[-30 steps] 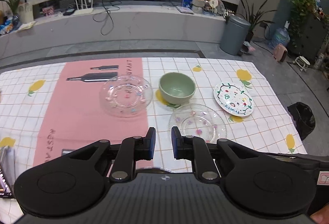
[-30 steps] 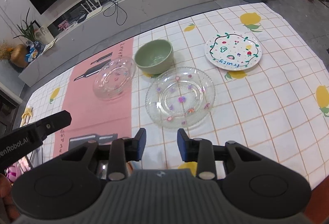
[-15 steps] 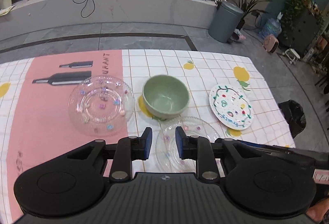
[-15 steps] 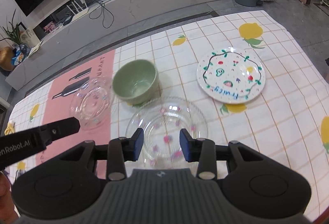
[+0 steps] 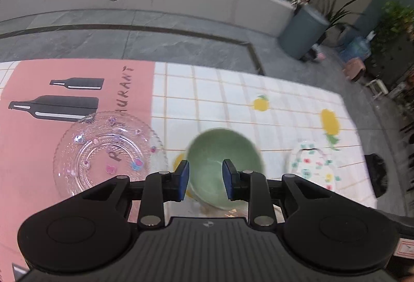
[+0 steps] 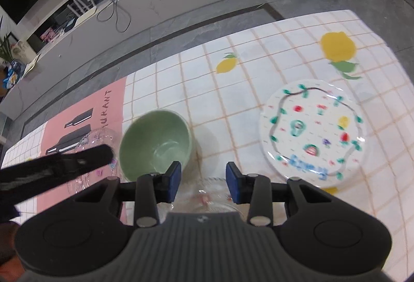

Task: Organize plates and bowls
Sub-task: 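Move both grippers to the pale green bowl and grasp its rim, then carry the green bowl with both grippers and lower it into the stacked steel bowls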

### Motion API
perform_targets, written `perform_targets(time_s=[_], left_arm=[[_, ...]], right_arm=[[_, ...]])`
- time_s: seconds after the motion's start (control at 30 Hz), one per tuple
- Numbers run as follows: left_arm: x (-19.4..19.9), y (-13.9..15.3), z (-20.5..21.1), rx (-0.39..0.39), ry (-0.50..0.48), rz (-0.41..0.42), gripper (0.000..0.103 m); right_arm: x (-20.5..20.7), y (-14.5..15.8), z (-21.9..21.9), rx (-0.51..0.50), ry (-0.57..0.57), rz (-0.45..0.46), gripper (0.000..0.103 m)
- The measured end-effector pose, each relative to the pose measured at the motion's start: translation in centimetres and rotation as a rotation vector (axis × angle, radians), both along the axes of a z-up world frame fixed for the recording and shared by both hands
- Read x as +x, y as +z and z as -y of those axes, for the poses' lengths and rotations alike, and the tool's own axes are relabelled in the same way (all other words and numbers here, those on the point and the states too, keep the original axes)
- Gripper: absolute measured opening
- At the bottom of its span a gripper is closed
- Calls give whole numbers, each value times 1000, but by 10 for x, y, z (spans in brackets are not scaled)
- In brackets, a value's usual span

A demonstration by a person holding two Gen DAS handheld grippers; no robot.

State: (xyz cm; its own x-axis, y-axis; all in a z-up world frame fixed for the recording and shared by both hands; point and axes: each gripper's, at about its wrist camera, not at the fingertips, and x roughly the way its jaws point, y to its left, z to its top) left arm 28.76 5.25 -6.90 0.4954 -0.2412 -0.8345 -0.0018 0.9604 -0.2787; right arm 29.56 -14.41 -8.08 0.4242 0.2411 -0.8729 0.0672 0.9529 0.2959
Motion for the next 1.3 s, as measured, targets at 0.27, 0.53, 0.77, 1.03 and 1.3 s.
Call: perform_targets(time_s=[0.27, 0.53, 0.77, 1.03, 1.3], left_arm=[[16, -39, -4, -2, 7, -89, 27], [20, -46, -1, 28, 10, -101, 10], [15, -38, 2, 52, 8, -98, 9], [-14, -2, -2, 29, 59, -52, 9], [-75, 45, -5, 27, 103, 6, 8]], right_arm=[[26, -33, -16, -19, 17, -62, 34], [34, -40, -20, 12, 17, -71, 10], [31, -34, -19, 20, 8, -63, 9], [6, -1, -11, 65, 15, -20, 8], [-54, 40, 0, 120, 42, 47, 8]])
